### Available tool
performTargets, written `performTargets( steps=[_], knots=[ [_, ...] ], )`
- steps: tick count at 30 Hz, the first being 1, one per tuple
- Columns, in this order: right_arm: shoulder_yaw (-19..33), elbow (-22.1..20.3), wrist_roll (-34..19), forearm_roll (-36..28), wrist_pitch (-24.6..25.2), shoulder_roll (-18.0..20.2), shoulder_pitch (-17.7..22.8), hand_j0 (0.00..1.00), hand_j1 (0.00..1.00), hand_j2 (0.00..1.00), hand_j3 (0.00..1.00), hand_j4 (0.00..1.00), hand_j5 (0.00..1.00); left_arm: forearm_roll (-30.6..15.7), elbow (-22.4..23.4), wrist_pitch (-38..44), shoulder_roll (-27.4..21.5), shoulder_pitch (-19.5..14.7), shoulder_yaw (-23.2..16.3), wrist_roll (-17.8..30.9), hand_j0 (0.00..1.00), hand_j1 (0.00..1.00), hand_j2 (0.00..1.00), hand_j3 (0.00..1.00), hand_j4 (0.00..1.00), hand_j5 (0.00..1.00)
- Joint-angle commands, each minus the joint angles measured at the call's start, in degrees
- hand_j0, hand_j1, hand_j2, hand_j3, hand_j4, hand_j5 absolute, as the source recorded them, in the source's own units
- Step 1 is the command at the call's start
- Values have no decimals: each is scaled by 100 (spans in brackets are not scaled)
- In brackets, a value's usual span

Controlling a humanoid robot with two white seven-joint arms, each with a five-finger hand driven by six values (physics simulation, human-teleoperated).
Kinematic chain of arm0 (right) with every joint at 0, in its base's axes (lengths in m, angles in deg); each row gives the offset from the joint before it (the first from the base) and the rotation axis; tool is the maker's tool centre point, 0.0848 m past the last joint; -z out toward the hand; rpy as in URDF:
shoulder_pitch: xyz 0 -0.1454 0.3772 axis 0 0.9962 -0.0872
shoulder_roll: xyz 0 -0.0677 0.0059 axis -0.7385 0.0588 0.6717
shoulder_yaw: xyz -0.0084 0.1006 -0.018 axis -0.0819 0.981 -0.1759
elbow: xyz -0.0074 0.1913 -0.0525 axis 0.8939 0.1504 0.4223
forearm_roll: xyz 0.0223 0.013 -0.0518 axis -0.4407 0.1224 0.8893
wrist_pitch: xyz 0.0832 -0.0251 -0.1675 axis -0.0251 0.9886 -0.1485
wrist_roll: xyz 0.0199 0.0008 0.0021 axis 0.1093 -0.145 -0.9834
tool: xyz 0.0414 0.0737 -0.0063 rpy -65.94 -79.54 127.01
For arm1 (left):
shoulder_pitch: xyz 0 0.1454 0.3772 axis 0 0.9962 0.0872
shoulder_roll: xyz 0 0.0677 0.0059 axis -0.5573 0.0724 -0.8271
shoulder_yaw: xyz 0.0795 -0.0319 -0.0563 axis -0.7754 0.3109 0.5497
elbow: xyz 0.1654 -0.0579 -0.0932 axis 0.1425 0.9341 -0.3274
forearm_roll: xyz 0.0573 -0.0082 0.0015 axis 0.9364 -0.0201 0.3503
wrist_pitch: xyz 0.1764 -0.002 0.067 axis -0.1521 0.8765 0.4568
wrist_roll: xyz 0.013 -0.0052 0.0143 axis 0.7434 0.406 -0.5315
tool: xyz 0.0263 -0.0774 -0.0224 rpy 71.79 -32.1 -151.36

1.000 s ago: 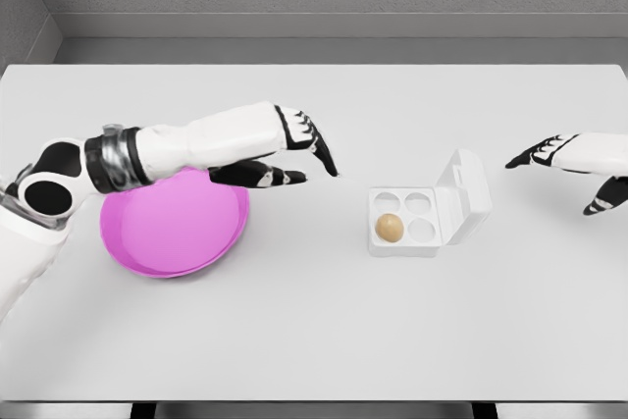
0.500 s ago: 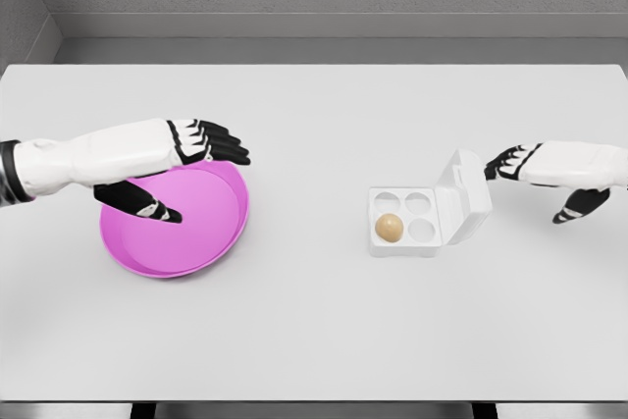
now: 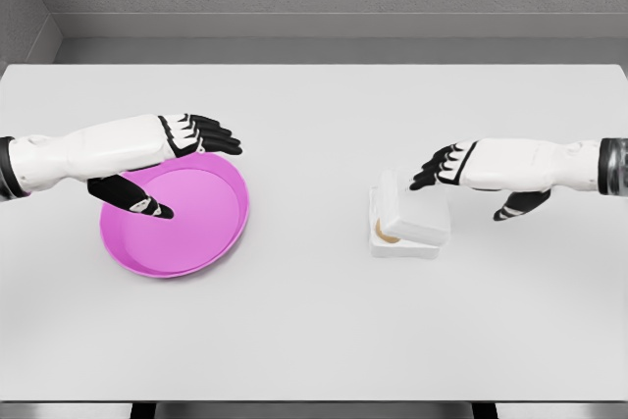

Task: Pack egg into the box and close the box lid

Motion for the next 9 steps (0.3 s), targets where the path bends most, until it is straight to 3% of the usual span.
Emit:
performTargets(
  steps=[1, 4, 9],
  knots=[
    [-65, 10, 2, -16, 13, 13, -61, 100, 100, 100, 100, 100, 100, -43, 22, 17, 17, 0, -6, -3, 100, 100, 100, 100, 100, 100],
    [717, 46, 2, -25, 13, 558, 35, 100, 100, 100, 100, 100, 100, -43, 22, 17, 17, 0, -6, -3, 100, 100, 100, 100, 100, 100],
    [806, 309, 2, -33, 13, 620, 17, 100, 100, 100, 100, 100, 100, -43, 57, 17, -18, -8, 3, -3, 100, 100, 100, 100, 100, 100]
  ],
)
